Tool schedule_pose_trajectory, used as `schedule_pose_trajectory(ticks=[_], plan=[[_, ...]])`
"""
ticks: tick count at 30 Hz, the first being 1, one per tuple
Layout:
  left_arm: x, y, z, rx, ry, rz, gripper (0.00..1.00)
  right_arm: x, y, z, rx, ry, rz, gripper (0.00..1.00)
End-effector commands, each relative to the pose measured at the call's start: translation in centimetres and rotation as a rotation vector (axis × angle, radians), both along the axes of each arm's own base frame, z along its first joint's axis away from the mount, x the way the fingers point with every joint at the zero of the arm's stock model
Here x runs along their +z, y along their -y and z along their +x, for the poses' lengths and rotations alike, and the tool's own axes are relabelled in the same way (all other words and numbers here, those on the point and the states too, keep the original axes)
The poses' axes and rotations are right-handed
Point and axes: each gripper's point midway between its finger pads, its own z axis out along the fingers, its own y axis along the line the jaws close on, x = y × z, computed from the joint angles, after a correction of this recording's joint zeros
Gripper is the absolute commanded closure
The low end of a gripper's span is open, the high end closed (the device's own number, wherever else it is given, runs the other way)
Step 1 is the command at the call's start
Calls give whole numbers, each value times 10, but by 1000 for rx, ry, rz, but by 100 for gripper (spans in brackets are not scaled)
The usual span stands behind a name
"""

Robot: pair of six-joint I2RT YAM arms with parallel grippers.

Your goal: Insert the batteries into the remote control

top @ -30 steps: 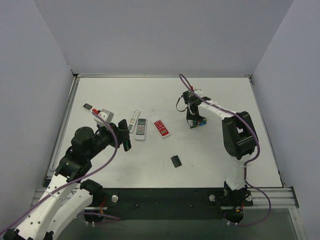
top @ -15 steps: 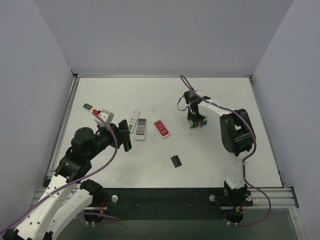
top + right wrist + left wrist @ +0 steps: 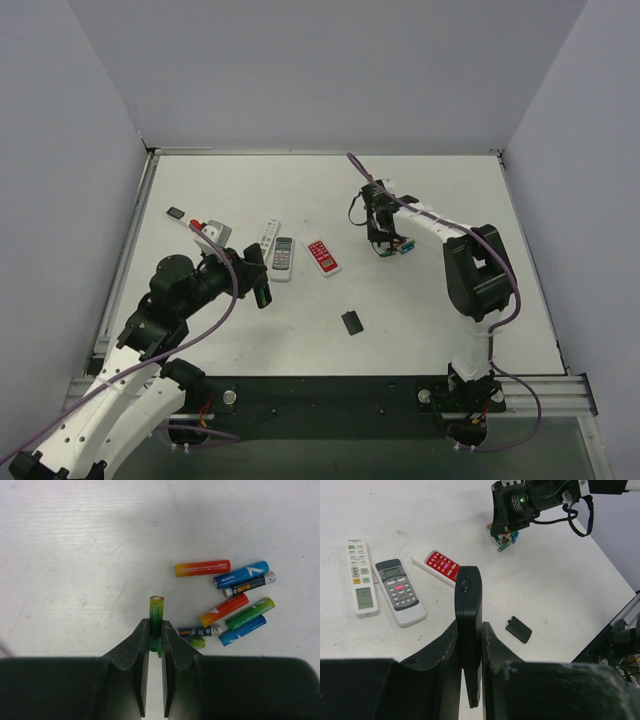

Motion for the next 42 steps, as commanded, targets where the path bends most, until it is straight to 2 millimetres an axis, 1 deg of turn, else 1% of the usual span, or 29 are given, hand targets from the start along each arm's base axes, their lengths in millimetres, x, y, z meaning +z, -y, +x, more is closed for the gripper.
schedule_pose_trajectory(ticks=[1, 2, 3, 4, 6, 7, 9, 10, 11, 12, 13, 14, 15, 16, 17, 18, 19, 20, 21, 22, 23, 25, 26, 30, 35, 41, 42], plan=[[23, 20, 1, -57, 26, -170, 100, 70, -24, -4, 107, 152, 44, 100], [14, 23, 1, -54, -16, -203, 100, 76, -27, -8, 125, 164, 46, 100], [20, 27, 1, -68, 2, -240, 100, 83, -38, -15, 170, 177, 47, 100], [22, 28, 2, -67, 6, -268, 100, 100, -43, -20, 195, 208, 65, 100], [21, 32, 3, -75, -5, -337, 100, 111, -58, -36, 261, 220, 87, 100], [21, 33, 3, -78, -7, -359, 100, 127, -63, -43, 287, 251, 113, 100], [21, 36, 4, -79, -20, -420, 100, 139, -78, -61, 360, 264, 141, 100], [21, 36, 5, -78, -24, -441, 100, 154, -81, -69, 388, 290, 159, 100], [28, 37, 6, -80, -21, -494, 100, 159, -85, -76, 413, 295, 167, 100], [21, 37, 6, -80, -37, -513, 100, 166, -90, -84, 442, 304, 174, 100], [19, 37, 7, -77, -46, -533, 100, 177, -95, -96, 481, 319, 189, 100], [25, 37, 8, -78, -43, -584, 100, 181, -102, -105, 512, 319, 210, 100], [16, 37, 8, -75, -65, -600, 100, 186, -106, -113, 537, 321, 225, 100], [16, 37, 8, -74, -70, -621, 100, 194, -113, -126, 574, 325, 247, 100], [20, 37, 9, -79, -70, -660, 100, 197, -117, -133, 593, 324, 262, 100], [19, 37, 9, -79, -76, -675, 100, 201, -122, -140, 619, 323, 278, 100], [14, 37, 10, -75, -91, -683, 100, 205, -124, -148, 638, 322, 286, 100], [16, 37, 10, -80, -93, -706, 100, 208, -130, -157, 665, 317, 290, 100], [14, 37, 10, -80, -99, -712, 100, 211, -135, -163, 684, 316, 295, 100], [11, 38, 10, -79, -108, -719, 100, 209, -139, -172, 718, 287, 310, 100], [13, 38, 11, -80, -109, -739, 100, 215, -149, -183, 755, 285, 326, 100], [10, 38, 11, -77, -123, -755, 100, 215, -158, -193, 787, 267, 343, 100], [12, 38, 11, -81, -118, -763, 100, 217, -166, -201, 808, 256, 366, 100], [12, 38, 11, -84, -123, -778, 100, 214, -182, -219, 859, 213, 398, 100], [12, 37, 10, -86, -125, -787, 100, 212, -193, -229, 866, 173, 426, 100], [11, 35, 9, -81, -135, -821, 100, 207, -203, -228, 849, 138, 436, 100], [12, 35, 9, -82, -136, -825, 100, 204, -205, -229, 852, 124, 432, 100]])
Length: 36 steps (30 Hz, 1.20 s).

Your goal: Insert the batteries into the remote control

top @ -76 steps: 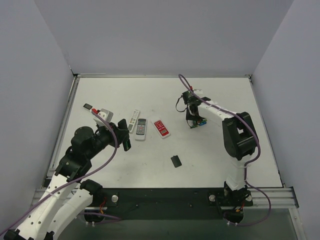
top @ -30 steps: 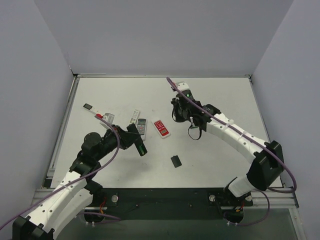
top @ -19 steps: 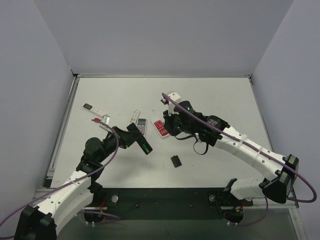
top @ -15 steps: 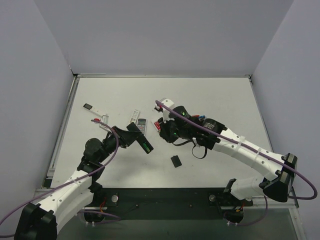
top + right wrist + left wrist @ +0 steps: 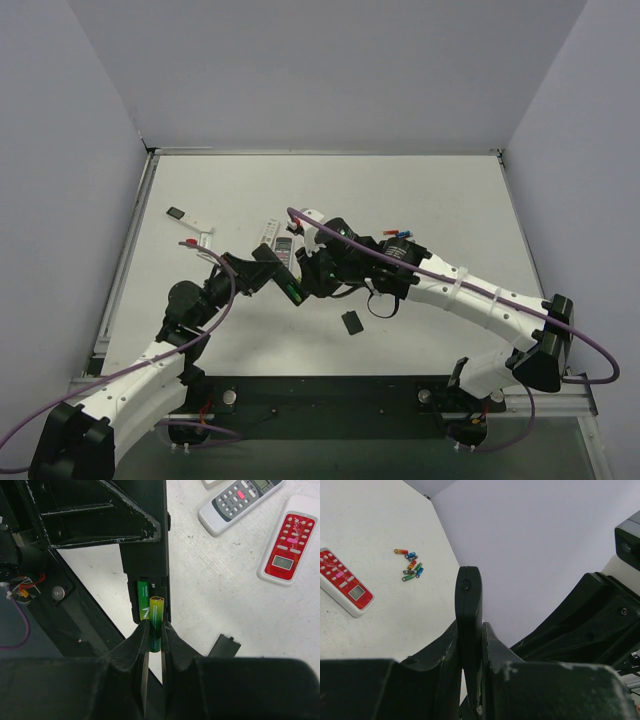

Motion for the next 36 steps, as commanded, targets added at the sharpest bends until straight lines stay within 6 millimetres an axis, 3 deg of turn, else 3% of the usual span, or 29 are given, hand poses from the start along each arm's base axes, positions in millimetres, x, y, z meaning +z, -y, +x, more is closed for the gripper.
schedule_pose_trajectory(ticks=[1, 18, 36], plan=[[25, -3, -4, -5, 76, -73, 100, 13, -12, -4, 6, -28, 30, 100], [16, -14, 0, 43, -3, -154, 100, -4, -17, -7, 25, -83, -38, 100], [25, -13, -2, 28, 0, -188, 100, -11, -18, -2, 24, -70, -99, 97]])
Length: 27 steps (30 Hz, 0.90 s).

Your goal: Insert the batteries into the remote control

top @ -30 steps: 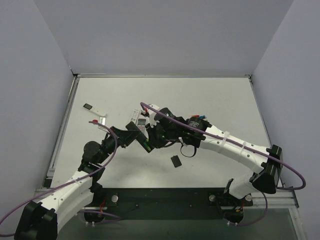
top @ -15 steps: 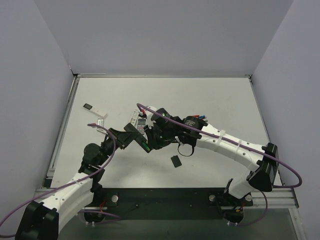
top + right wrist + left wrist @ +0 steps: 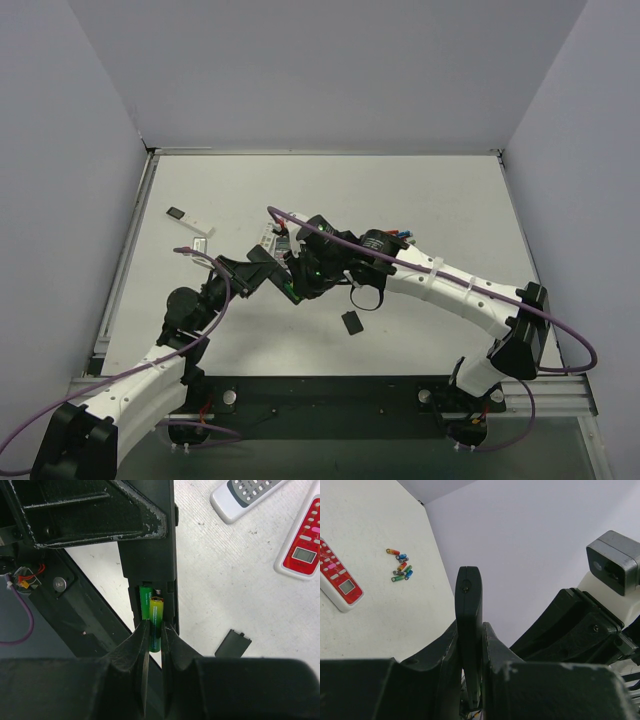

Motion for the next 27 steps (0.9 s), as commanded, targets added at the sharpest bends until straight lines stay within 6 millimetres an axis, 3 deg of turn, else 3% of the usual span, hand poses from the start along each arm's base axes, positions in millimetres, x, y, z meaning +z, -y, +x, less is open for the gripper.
schedule_pose_trajectory(ticks=[1, 16, 27], plan=[[30, -3, -3, 4, 90, -60, 100, 8, 1, 4, -10, 33, -26, 96], [25, -5, -4, 8, 70, -72, 100, 6, 9, 11, -32, 97, -126, 87], [17, -6, -2, 16, 18, -92, 100, 9, 1, 6, -1, 107, -128, 84]])
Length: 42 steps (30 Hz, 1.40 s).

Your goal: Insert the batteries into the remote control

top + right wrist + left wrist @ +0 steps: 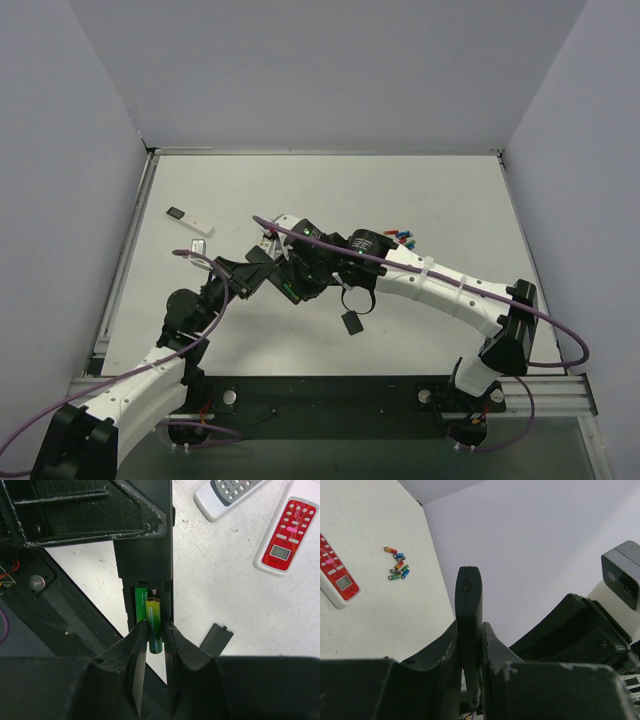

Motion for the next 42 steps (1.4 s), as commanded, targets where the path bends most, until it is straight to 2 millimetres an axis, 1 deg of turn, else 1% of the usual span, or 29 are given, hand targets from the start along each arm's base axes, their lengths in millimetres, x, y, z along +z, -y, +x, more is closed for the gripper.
schedule_pose_trajectory(ticks=[1, 5, 8, 15, 20, 22, 26, 29, 31, 36, 40, 42], plan=[[19, -4, -2, 11, 54, -53, 100, 7, 0, 4, 2, 34, -23, 84], [18, -4, -1, 13, 44, -54, 100, 5, -3, 3, 5, 29, -31, 84], [17, -4, -1, 13, 43, -53, 100, 8, -5, 3, 1, 24, -29, 84], [14, -5, 0, 21, 33, -50, 100, 10, -3, 4, -11, 36, -52, 80], [13, -5, 0, 24, 28, -50, 100, 11, -2, 2, -11, 36, -58, 80], [12, -6, 0, 26, 24, -50, 100, 10, -3, 3, -9, 37, -60, 81], [12, -6, 0, 26, 23, -53, 100, 8, -3, 2, -9, 32, -70, 88], [14, -6, 0, 27, 29, -56, 100, 5, -3, 1, -4, 27, -79, 94], [15, -6, 0, 29, 31, -56, 100, 5, -2, 0, -3, 20, -84, 100], [19, -7, -1, 30, 46, -61, 100, 3, 0, -2, -5, 3, -106, 100], [25, -6, -3, 22, 72, -66, 100, -5, 1, -2, -8, -9, -138, 100], [28, -6, -4, 17, 80, -71, 100, -5, 1, 0, -9, -6, -141, 100]])
